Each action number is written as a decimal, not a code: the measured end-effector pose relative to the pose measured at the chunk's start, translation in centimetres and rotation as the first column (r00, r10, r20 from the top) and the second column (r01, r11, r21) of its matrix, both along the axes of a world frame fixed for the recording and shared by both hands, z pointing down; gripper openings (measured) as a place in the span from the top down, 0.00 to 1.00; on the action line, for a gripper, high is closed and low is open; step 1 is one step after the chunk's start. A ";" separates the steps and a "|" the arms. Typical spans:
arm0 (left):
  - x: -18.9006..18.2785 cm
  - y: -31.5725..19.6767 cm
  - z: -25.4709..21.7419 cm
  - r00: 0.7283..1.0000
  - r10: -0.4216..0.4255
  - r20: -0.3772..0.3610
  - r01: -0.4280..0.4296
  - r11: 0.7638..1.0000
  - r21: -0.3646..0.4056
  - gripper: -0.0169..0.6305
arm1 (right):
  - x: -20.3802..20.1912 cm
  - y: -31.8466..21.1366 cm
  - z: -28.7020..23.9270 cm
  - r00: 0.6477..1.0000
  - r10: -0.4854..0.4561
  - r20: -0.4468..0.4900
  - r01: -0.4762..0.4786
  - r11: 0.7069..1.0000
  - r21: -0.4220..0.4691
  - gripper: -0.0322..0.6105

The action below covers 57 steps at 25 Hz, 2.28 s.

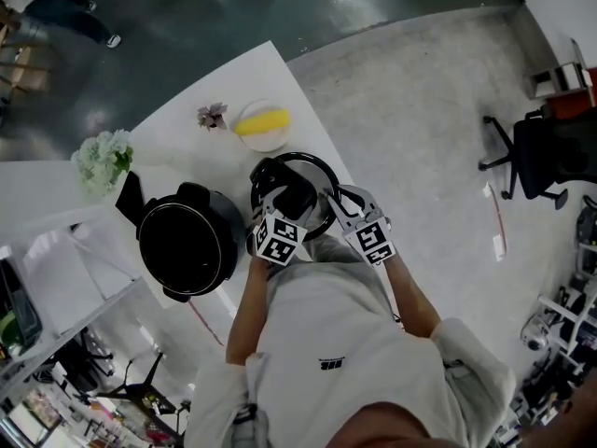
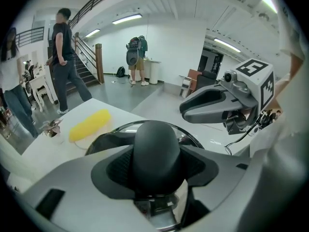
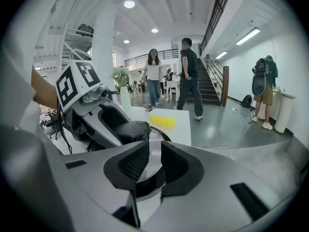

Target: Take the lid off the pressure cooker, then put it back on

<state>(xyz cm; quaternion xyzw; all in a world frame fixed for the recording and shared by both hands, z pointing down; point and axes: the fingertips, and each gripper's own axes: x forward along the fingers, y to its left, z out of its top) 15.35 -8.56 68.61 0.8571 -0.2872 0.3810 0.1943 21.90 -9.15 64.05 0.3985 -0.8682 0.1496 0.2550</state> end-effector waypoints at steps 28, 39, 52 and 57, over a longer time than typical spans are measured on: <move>0.0 -0.2 3.0 1.000 -0.018 -0.005 0.018 0.998 0.053 0.52 | -0.6 1.0 2.4 0.999 0.048 -0.009 -0.049 0.998 -0.026 0.80; -0.1 0.0 2.6 1.000 0.002 -0.031 -0.001 0.999 0.035 0.40 | -1.6 1.5 1.7 0.998 0.068 -0.010 -0.068 0.998 -0.012 0.80; -0.5 0.7 -0.4 0.999 0.041 -0.027 -0.040 0.998 0.054 0.41 | -1.8 2.1 -0.4 0.993 0.119 -0.003 -0.119 0.993 0.022 0.80; -0.7 0.7 -0.4 0.999 0.033 -0.013 -0.032 0.998 0.046 0.41 | -1.8 2.4 -0.2 0.993 0.115 -0.004 -0.115 0.993 0.018 0.80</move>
